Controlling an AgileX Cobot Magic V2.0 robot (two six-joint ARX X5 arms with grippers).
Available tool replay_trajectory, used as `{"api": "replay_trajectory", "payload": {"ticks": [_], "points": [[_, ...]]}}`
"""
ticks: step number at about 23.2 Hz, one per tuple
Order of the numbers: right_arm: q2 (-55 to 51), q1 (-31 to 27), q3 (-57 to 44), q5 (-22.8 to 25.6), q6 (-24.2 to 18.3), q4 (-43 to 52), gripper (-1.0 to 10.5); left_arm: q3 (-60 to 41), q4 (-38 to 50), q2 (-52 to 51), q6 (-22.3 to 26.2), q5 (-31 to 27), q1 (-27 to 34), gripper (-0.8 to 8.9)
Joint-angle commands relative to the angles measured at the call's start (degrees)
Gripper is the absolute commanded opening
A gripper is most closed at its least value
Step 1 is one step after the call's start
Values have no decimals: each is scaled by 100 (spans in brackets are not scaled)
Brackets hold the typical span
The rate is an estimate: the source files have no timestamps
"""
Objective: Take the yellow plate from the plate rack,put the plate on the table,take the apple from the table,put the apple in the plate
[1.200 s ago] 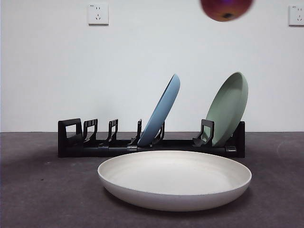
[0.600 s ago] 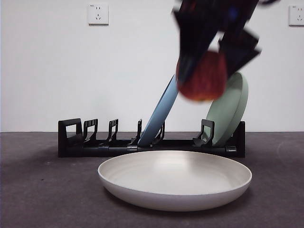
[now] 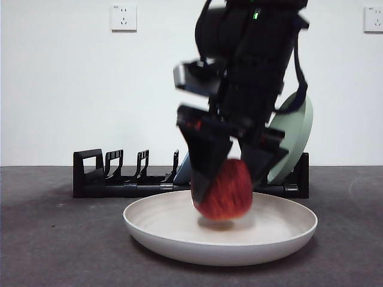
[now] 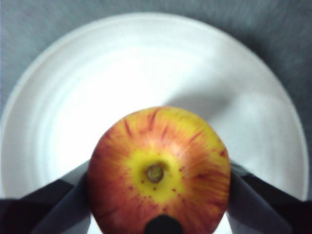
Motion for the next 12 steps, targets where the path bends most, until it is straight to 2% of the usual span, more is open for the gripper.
{"api": "replay_trajectory", "payload": {"ticks": [1,6,12], "points": [[170,11,-46,-7,55,37,-12,-31,59,-7,-57,-9,2,247],[234,24,-46,-7,55,33,26,-31,57,20,-57,-13,2,247],[229,48,-46,13,63,24,388,-31,61,118,-55,-9,2,247]]}}
